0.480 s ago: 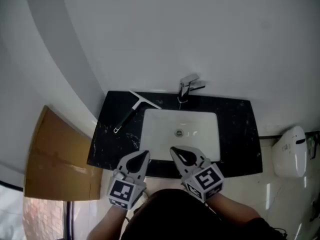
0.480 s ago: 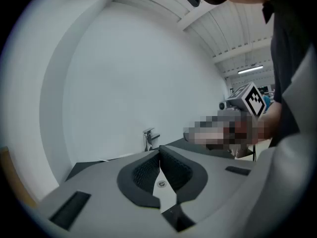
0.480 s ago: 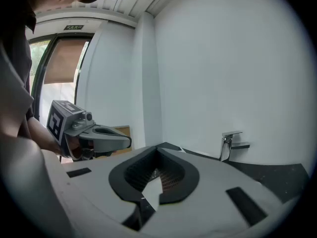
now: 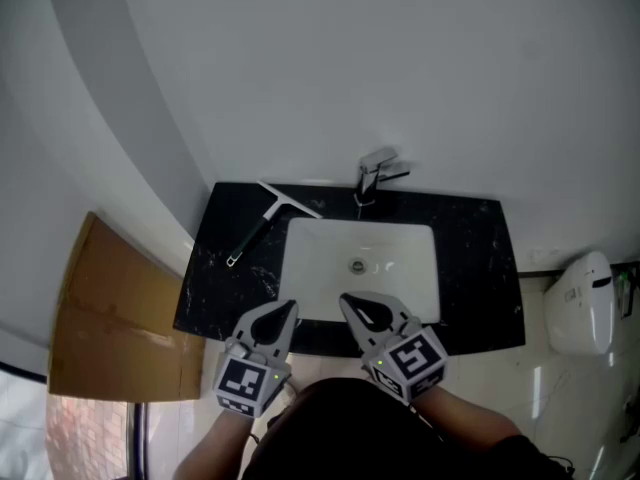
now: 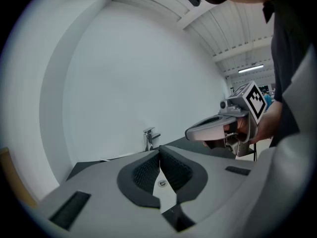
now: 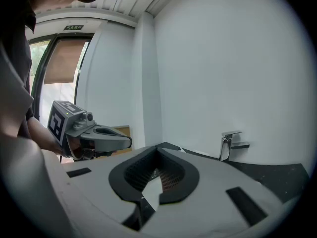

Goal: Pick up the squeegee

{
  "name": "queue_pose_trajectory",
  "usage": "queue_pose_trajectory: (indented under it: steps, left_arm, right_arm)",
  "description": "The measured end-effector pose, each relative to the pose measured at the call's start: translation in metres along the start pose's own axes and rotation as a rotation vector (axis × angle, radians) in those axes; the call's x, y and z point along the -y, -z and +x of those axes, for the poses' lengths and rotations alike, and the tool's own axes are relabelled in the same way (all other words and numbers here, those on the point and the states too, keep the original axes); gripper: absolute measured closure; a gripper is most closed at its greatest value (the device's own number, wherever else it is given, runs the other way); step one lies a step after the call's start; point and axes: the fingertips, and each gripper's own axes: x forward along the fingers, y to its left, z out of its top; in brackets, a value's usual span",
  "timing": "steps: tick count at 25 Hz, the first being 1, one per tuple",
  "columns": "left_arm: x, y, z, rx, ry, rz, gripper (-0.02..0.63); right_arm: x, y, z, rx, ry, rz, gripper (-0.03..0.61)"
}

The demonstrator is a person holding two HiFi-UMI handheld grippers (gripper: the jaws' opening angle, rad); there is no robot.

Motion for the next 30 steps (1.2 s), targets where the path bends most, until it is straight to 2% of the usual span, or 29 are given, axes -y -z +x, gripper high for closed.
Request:
queue_pose_trajectory:
  steps: [11,19,26,30]
  left_arm:
    - [-0.010,0.000,0.009,-0.021,-0.048,0.010,0.621]
    - [-0.012,-0.001,0.021,-0.057,-0.131,0.001,0.621]
    - [-0.015,0.004,0.030,-0.107,-0.222,0.034,0.621]
    - [-0.016,0.002,0.035,-0.124,-0.255,0.043,0.584]
  right_arm:
    - [0.005,0.001,-0.002,-0.002,-0.033,-0.004,0.584]
    - [0.016,0.006,-0.013,-0.010,-0.092,-0.011,0.584]
    - [0.032,0.011,-0.035,-0.015,-0.151,-0.030,0.584]
    - [0.039,0.014,-0.043,-0.025,-0.187,-0.039,0.584]
